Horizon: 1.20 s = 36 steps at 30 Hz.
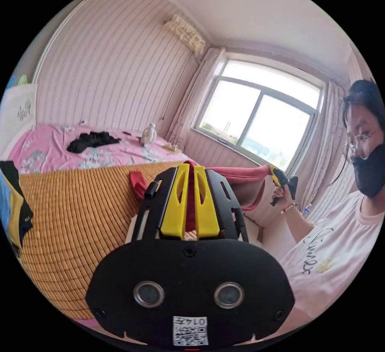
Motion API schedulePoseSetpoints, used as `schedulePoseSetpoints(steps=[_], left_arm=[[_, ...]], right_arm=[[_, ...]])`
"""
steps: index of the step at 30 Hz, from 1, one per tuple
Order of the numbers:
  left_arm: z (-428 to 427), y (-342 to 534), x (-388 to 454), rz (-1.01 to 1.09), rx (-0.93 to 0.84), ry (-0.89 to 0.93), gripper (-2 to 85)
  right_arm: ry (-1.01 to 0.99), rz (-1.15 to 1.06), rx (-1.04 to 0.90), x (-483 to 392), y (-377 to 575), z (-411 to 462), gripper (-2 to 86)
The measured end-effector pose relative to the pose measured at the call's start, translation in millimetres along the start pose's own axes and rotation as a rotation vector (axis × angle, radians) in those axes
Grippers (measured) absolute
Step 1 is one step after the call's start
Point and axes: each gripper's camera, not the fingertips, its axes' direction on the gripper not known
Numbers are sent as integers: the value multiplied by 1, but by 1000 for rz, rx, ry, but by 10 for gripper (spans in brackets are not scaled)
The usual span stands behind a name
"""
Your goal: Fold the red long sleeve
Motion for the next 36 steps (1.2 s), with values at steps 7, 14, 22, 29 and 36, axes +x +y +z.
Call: schedulePoseSetpoints(steps=[7, 14, 22, 29, 36], left_arm=[[-170, -123, 89, 320, 410, -44, -9], [-253, -166, 116, 426, 470, -242, -8], [-194, -156, -2, 142, 161, -604, -9], [-207, -216, 18, 198, 367, -682, -9], [-163, -123, -72, 81, 137, -547, -8]], right_arm=[[-139, -303, 173, -113, -156, 43, 1], [-142, -473, 59, -183, -225, 141, -1], [131, -418, -390, -140, -200, 363, -1], [40, -430, -138, -175, -297, 421, 0], [72, -451, -434, -122, -175, 447, 4]])
